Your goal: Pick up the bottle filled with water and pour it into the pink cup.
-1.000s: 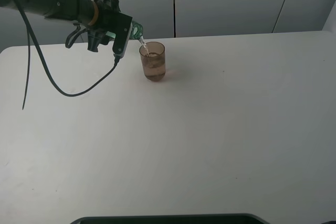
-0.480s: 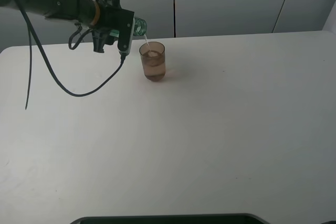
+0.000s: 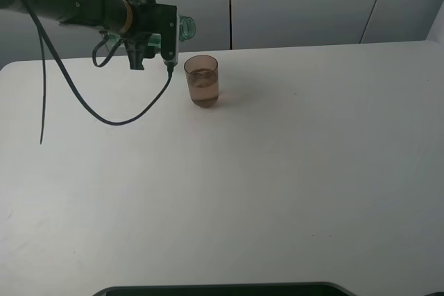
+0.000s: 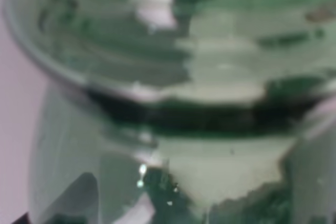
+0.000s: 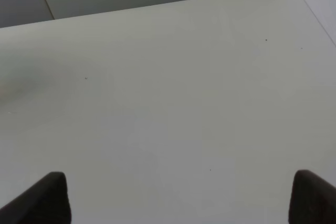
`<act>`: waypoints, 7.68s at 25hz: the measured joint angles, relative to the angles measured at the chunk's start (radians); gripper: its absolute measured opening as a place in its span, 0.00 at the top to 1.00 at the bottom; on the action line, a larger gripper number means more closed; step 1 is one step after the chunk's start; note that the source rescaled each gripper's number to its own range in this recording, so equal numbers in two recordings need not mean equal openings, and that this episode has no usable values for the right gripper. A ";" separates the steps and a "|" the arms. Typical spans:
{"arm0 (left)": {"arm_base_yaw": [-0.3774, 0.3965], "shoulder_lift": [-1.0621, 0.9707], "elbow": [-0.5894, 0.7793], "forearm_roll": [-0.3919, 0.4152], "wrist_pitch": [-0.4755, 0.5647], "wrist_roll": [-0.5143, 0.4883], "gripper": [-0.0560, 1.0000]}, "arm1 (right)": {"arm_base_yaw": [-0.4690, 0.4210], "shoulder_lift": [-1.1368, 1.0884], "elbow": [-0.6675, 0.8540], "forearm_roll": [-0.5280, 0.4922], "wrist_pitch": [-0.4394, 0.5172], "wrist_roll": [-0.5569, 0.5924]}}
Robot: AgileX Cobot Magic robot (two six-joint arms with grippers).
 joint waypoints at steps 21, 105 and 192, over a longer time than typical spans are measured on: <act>0.151 -0.242 0.000 -0.022 -0.084 -0.811 0.94 | 0.000 0.000 0.000 0.000 0.000 0.000; 0.155 -0.248 1.117 -1.486 -1.247 0.048 0.94 | 0.000 0.000 0.000 0.000 0.000 0.002; 0.488 -0.818 -0.127 -1.389 1.090 -0.033 0.01 | 0.000 0.000 0.000 0.000 0.000 0.004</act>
